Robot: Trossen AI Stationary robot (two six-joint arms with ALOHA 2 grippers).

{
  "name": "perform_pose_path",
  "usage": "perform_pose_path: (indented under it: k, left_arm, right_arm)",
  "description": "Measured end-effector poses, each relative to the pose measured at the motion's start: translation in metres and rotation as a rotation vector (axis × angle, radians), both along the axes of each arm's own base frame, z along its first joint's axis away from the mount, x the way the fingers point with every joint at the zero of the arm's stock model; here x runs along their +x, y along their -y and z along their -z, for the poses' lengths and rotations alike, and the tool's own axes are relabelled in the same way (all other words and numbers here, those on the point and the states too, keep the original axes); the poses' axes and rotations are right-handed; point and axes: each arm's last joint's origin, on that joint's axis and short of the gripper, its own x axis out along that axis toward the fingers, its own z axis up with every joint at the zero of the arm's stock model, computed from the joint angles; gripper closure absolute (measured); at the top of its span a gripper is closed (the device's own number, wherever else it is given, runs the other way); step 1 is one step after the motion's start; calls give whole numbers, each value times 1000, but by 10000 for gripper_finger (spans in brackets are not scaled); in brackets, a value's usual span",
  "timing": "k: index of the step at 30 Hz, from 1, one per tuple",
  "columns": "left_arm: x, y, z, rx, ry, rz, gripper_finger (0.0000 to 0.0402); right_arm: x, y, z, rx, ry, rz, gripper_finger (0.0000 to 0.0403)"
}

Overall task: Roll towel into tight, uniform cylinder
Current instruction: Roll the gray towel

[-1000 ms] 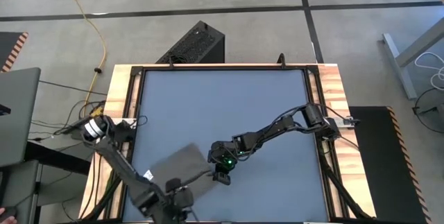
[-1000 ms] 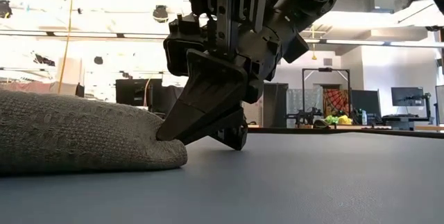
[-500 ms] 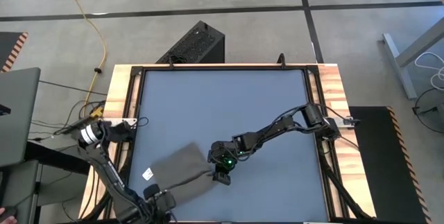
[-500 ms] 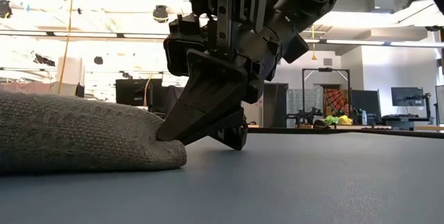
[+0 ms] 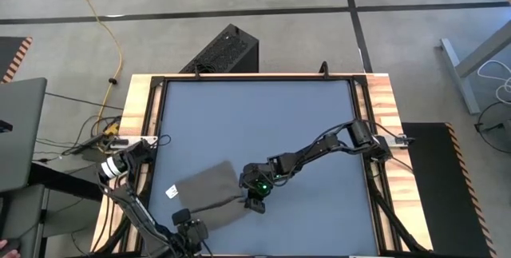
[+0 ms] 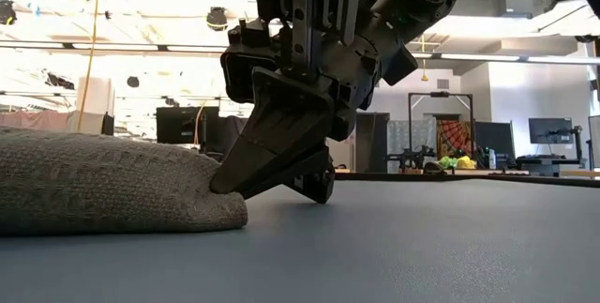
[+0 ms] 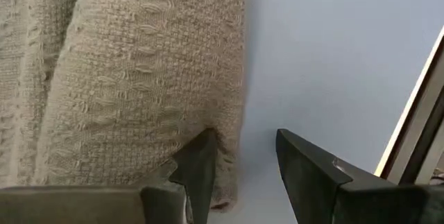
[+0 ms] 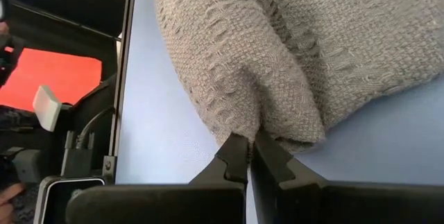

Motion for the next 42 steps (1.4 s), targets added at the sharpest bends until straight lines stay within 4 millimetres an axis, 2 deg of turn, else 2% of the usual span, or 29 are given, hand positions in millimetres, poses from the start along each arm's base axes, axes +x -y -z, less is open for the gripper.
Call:
perform_pose_path:
  k: [2, 5, 8, 11, 15, 21, 25, 31, 35, 38, 42]
  left_arm:
    - [1, 2, -1, -8, 19, 13, 256]
    - [2, 10, -14, -6, 56, 96, 256]
    - [5, 16, -44, -5, 74, 162, 256]
    - [4, 14, -70, 67, 58, 172, 256]
    - [2, 5, -77, 203, 44, 176, 256]
    - [0, -9, -55, 280, -48, 169, 254]
    - [4, -17, -42, 222, -115, 95, 243]
    - [8, -21, -20, 147, -103, 71, 208]
    - [10, -27, -16, 107, -149, 44, 200]
    - [13, -27, -14, 86, -144, 67, 218]
    - [15, -24, -13, 55, -138, 89, 285]
  right_arm:
    - [0, 0, 0, 0, -2, 0, 382]
    - [0, 0, 0, 2, -4, -1, 382]
    - [0, 0, 0, 3, -4, 0, 382]
    - [0, 1, 0, 6, -2, 1, 382]
    - [1, 1, 0, 6, 1, 1, 380]
    - [1, 1, 0, 7, 2, 1, 374]
    - [1, 1, 0, 3, 5, -4, 374]
    - [1, 1, 0, 3, 5, -4, 373]
    - [1, 1, -1, -1, 11, -9, 372]
    - [0, 2, -5, -8, 23, -23, 372]
    - [-3, 2, -15, -7, 53, -100, 372]
